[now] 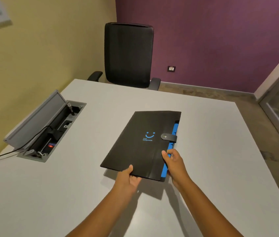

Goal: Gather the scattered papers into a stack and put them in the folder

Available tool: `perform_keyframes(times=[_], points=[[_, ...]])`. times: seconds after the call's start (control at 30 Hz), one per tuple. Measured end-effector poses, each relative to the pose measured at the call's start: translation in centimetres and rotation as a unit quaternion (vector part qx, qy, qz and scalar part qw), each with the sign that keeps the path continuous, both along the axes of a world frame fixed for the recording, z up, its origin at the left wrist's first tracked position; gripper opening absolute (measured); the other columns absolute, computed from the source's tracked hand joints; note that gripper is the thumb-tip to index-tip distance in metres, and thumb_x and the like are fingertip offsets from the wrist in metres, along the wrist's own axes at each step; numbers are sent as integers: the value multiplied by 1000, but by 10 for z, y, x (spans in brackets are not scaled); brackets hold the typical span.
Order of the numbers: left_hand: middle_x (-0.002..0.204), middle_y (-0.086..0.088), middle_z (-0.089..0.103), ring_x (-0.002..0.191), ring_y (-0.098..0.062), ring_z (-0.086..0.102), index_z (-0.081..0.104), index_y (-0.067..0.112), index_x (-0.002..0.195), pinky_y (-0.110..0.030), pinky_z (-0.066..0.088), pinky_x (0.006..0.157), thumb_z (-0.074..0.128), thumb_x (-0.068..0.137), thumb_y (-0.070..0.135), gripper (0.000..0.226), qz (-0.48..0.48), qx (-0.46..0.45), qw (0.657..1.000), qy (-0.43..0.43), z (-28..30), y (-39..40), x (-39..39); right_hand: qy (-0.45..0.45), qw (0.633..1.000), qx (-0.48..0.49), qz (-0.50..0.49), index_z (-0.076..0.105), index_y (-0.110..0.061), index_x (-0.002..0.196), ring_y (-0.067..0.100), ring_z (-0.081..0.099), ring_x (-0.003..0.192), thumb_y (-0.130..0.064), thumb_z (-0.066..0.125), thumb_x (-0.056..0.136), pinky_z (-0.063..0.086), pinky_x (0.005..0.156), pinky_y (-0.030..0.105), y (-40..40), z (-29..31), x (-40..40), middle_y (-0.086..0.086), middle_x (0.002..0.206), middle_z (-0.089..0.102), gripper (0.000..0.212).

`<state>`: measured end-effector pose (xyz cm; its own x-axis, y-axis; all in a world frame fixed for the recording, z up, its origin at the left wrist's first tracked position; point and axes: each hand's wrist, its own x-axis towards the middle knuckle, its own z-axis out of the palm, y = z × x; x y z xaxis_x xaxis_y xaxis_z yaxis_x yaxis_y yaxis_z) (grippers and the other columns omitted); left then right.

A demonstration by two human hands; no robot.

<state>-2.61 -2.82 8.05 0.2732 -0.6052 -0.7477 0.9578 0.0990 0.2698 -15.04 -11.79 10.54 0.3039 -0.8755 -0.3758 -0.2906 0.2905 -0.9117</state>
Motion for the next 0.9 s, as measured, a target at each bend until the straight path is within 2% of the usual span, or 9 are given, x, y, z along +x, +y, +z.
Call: perform_keyframes(times=[0.07, 0.13, 0.2, 0.33, 0.53, 0.7, 0.77, 0.83, 0.9], points=[[131, -17, 51, 116, -30, 51, 44, 2, 133, -45, 42, 86, 36, 95, 0, 38, 33, -3, 999, -41, 3, -4, 21, 5, 999, 34, 37, 52, -17, 102, 15, 64, 76, -32, 48, 95, 54, 53, 22, 1, -1, 4, 3, 94, 61, 16], [133, -16, 51, 114, -30, 53, 45, 4, 132, -44, 44, 83, 37, 95, -1, 38, 56, 0, 996, -63, 3, -4, 46, 2, 997, 54, 59, 52, -22, 109, 16, 68, 82, -31, 49, 94, 57, 57, 24, 6, -7, 1, -2, 101, 63, 17], [133, -13, 53, 108, -28, 55, 47, 7, 131, -43, 46, 84, 39, 95, 1, 37, 87, 6, 994, -68, -1, -1, 69, -2, 995, 70, 66, 52, -21, 110, 21, 68, 84, -28, 51, 94, 57, 56, 27, 13, -12, -6, 1, 105, 63, 18], [139, -12, 48, 127, -27, 47, 43, 7, 135, -43, 39, 105, 38, 97, 6, 38, 137, 41, 988, -61, -13, 18, 113, 14, 992, 112, 56, 57, -17, 101, 29, 64, 73, -24, 56, 91, 55, 63, 37, 21, -29, -28, 9, 93, 66, 12], [141, -10, 47, 121, -26, 51, 39, 8, 137, -43, 39, 106, 44, 96, 18, 42, 132, 153, 972, -119, -36, 49, 158, 71, 989, 123, 42, 62, -6, 93, 32, 65, 63, -19, 57, 91, 48, 59, 33, 23, -53, -58, 13, 85, 70, 14], [138, -13, 49, 126, -29, 49, 44, 4, 132, -43, 40, 106, 49, 94, 29, 47, 76, 159, 971, -160, -41, 57, 179, 78, 988, 126, 37, 63, -5, 89, 30, 63, 58, -15, 57, 91, 44, 56, 30, 22, -62, -75, 14, 75, 69, 12], [140, -16, 45, 128, -31, 44, 40, 2, 134, -44, 37, 108, 54, 91, 25, 51, 37, 281, 928, -243, -47, 59, 187, 94, 988, 111, 48, 63, -6, 88, 30, 64, 60, -16, 56, 92, 44, 58, 31, 20, -67, -81, 14, 76, 70, 12], [144, -19, 34, 135, -33, 31, 35, 2, 135, -43, 27, 113, 52, 90, 20, 52, -100, 471, 800, -359, -46, 57, 178, 116, 990, 53, 53, 64, -11, 86, 29, 69, 67, -15, 54, 92, 48, 63, 32, 24, -69, -86, 13, 83, 72, 12], [151, -18, 18, 137, -34, 23, 28, 4, 141, -44, 25, 113, 49, 90, 16, 56, -160, 489, 697, -500, -51, 54, 154, 143, 988, -38, 41, 64, -21, 83, 22, 70, 73, -15, 54, 92, 51, 63, 28, 26, -73, -87, 4, 84, 73, 15]])
